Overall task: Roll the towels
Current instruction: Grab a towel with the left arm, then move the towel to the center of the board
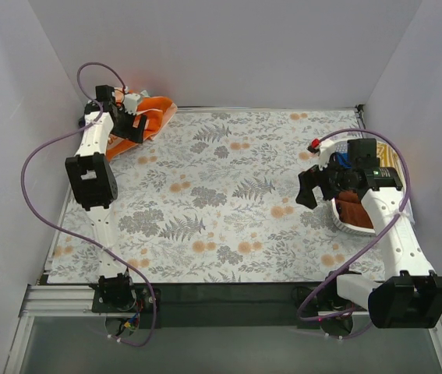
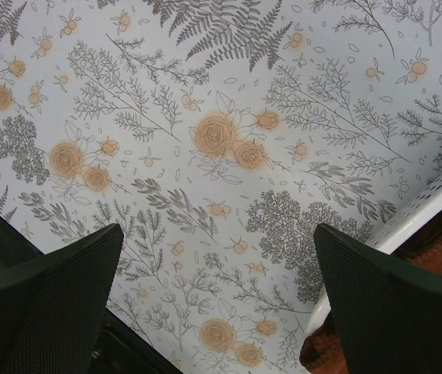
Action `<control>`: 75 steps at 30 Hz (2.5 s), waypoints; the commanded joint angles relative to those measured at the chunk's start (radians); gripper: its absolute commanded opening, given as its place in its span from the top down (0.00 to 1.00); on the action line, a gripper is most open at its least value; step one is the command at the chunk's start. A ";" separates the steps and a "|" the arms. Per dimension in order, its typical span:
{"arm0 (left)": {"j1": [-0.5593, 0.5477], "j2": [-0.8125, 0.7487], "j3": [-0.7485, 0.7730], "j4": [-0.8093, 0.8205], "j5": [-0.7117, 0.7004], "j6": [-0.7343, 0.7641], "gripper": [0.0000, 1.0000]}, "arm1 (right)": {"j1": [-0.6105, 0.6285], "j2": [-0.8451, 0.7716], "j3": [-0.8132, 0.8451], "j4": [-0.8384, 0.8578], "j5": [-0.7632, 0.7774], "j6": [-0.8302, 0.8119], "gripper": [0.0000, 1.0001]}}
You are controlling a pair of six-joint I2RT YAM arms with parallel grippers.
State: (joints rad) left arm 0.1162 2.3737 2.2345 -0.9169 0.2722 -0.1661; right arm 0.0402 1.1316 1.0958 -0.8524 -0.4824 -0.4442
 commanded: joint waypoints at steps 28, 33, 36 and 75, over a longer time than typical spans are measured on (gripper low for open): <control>-0.154 0.233 0.057 0.354 -0.255 -0.250 0.69 | 0.001 0.183 0.050 0.075 -0.058 0.044 0.02; -0.159 0.049 -0.105 0.368 -0.180 -0.253 1.00 | 0.000 0.157 0.056 0.073 -0.047 0.032 0.02; -0.182 -0.155 -0.240 0.397 -0.162 -0.242 1.00 | 0.001 0.142 0.067 0.073 -0.053 0.027 0.02; -0.559 -0.694 -0.828 0.311 0.272 0.019 0.30 | 0.224 0.601 0.326 0.240 -0.073 0.334 0.37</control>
State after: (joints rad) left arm -0.4404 1.7618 1.4273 -0.7361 0.4938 -0.1017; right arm 0.2592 1.6695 1.3506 -0.6991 -0.5644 -0.2089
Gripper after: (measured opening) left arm 0.706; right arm 0.650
